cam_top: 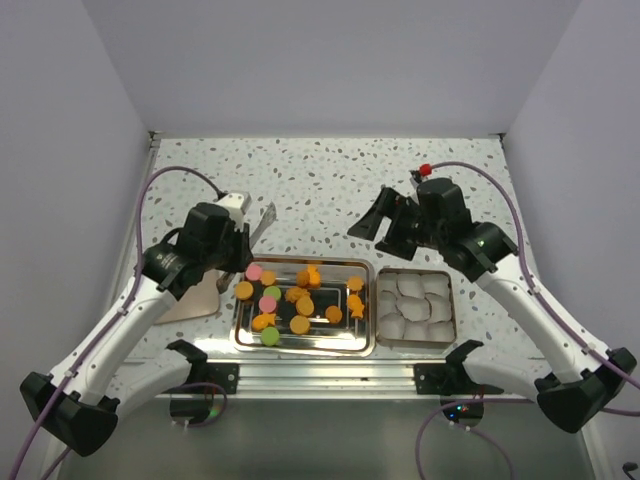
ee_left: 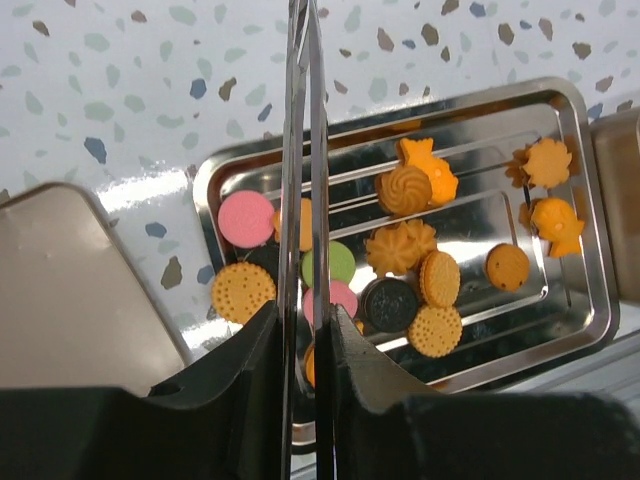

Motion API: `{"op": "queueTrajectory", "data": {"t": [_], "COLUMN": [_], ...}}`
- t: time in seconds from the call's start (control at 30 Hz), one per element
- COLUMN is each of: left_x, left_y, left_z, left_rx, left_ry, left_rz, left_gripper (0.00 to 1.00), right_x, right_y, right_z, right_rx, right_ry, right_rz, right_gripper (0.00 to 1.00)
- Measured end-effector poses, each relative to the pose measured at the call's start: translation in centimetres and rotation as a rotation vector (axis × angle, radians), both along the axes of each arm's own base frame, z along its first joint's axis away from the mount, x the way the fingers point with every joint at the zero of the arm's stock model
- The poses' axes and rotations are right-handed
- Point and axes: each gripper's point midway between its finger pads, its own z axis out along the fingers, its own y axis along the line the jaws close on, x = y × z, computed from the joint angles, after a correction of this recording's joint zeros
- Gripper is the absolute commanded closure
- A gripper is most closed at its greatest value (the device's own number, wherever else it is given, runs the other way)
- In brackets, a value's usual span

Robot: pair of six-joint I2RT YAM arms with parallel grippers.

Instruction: Pack the cookies

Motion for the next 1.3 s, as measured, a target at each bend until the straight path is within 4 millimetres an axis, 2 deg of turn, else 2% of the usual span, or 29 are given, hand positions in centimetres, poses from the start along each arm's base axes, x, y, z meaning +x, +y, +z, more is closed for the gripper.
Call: {"op": "queueTrajectory", "data": {"t": [0.07, 0.13, 0.3, 0.47, 0.63, 0.73, 0.97, 1.2, 1.3], "left_x": [-1.1, -1.8, -3.8, -5.4, -6.1, -6.3, -6.7, -6.6, -6.6], "left_y": [0.3, 0.5, 0.5, 0.1, -0.5, -0.9, -1.6, -1.6, -1.6], "left_z": [-0.6, -0.8, -1.8, -2.1, -1.8, -1.9, -4.3, -4.6, -4.6], "left_rx": [0.001, -0.003, -0.010, -0.040, -0.078, -0.103, -0.077, -0.066, -0.068], "left_ry": [0.036, 0.059, 0.156, 0.234, 0.252, 0.241, 0.336, 0.349, 0.345], "left_rz": [0.002, 0.003, -0.007, -0.021, -0.035, -0.064, -0.108, -0.109, -0.109], "left_gripper": [1.00, 1.00, 0.85, 0.80, 0.74, 0.70, 0.64, 0.55, 0.55], "right_x": [-1.4, -2.2, -4.3, -5.7, -7.3, -8.3, -11.2, -11.4, -11.6], "right_y": [-0.7, -1.2, -2.5, -2.7, -3.7, -4.9, -8.4, -9.8, -10.1], "right_z": [-1.2, -1.3, 0.8, 2.4, 2.0, 2.2, 2.8, 1.2, 0.8], "right_rx": [-0.017, -0.022, -0.008, 0.003, -0.019, -0.024, 0.013, -0.057, -0.072], "right_ry": [0.039, 0.048, 0.010, 0.004, 0.031, 0.010, -0.052, -0.004, 0.011], "right_rz": [0.005, 0.006, 0.021, 0.062, 0.071, 0.043, -0.065, -0.116, -0.122], "right_gripper": [0.11, 0.09, 0.09, 0.09, 0.08, 0.07, 0.06, 0.05, 0.05]}}
